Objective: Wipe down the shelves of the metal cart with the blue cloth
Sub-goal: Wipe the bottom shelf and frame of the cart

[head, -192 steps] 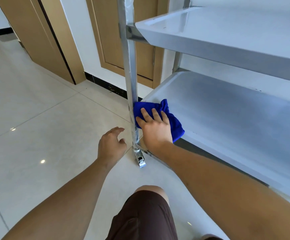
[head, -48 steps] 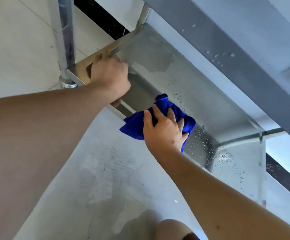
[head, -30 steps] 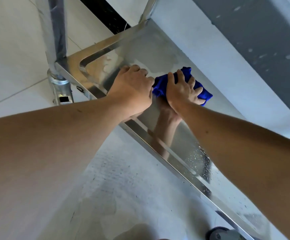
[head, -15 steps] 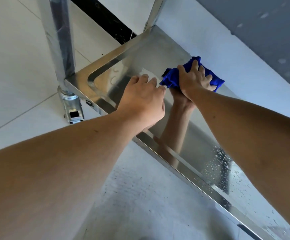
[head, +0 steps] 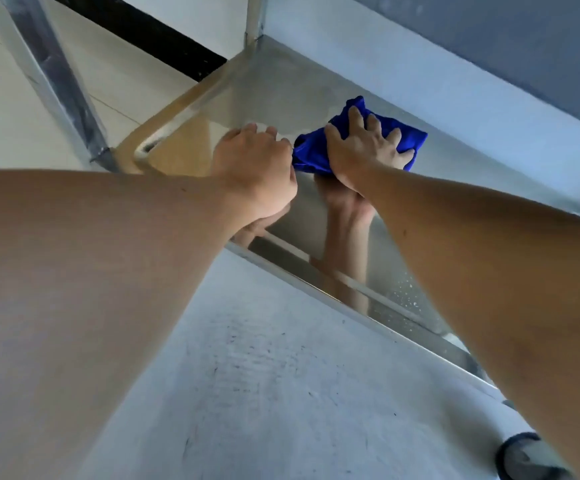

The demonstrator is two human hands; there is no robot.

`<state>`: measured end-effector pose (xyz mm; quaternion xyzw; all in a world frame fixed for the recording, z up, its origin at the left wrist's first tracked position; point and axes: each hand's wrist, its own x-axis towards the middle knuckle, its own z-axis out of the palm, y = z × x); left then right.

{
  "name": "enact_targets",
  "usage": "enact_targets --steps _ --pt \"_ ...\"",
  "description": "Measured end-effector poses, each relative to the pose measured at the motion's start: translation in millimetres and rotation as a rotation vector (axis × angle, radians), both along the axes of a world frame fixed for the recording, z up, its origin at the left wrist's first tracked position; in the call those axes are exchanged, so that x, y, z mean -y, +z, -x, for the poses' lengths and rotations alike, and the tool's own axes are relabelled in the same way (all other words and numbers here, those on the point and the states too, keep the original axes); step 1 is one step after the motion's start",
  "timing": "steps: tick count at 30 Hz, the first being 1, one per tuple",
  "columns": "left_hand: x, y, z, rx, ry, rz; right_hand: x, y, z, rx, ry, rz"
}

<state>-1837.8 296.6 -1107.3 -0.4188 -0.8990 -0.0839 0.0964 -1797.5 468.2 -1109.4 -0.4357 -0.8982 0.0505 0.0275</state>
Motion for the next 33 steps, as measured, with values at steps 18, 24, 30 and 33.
enact_targets --steps 18,24,30,33 --pt "-55.4 21.3 -40.6 0.315 0.260 0.349 86.9 -4.7 -185.8 -0.080 0.055 0.062" --pt "-80.7 17.4 -111.8 0.228 -0.068 0.106 92.2 -8.3 -229.1 -0.075 0.011 0.040" --pt "-93.7 1.4 -128.9 0.212 -0.179 -0.015 76.5 -11.9 -233.1 -0.052 -0.064 0.032" --pt "-93.8 -7.0 -121.9 0.182 -0.178 -0.045 61.0 -12.9 -222.7 -0.039 -0.073 0.029"
